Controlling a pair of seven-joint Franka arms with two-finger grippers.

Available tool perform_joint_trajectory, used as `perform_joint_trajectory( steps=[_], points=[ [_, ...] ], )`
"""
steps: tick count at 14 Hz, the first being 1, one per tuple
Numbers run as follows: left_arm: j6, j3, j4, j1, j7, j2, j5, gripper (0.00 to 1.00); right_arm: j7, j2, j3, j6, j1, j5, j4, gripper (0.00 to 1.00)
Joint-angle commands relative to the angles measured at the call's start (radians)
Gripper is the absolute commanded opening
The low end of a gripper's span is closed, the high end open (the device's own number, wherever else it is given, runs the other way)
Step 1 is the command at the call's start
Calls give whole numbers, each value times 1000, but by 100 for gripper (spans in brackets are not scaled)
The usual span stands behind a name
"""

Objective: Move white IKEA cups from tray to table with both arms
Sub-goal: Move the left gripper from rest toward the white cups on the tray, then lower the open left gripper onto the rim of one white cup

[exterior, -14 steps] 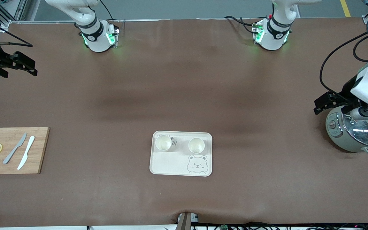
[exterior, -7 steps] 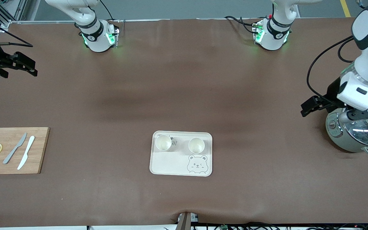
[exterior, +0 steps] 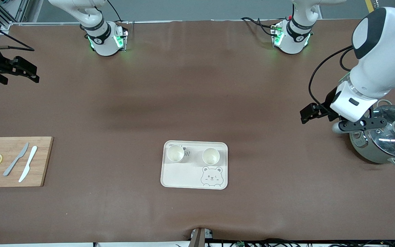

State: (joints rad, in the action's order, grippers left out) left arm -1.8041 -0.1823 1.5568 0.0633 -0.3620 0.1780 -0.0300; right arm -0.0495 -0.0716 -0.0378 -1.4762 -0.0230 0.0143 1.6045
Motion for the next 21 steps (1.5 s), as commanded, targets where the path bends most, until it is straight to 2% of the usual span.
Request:
perform_joint_trajectory(
  steps=[1, 5, 12, 15, 21],
  points=[
    [8, -8, -81, 58, -43, 64, -10, 100, 16, 16, -1, 7, 6, 1, -24, 100],
    [-66, -8, -121, 157, -230, 144, 28, 100, 14, 19, -1, 7, 1, 1, -25, 100],
    [-208, 3, -175, 240, -310, 314, 45, 100, 14, 19, -1, 8, 3, 1, -25, 100],
    [-282, 1, -176, 297, -431, 380, 116, 100, 14, 19, -1, 7, 0, -1, -25, 100],
    [-299, 1, -176, 368, -548, 397, 117, 100, 16, 22, -1, 7, 6, -1, -26, 100]
  ],
)
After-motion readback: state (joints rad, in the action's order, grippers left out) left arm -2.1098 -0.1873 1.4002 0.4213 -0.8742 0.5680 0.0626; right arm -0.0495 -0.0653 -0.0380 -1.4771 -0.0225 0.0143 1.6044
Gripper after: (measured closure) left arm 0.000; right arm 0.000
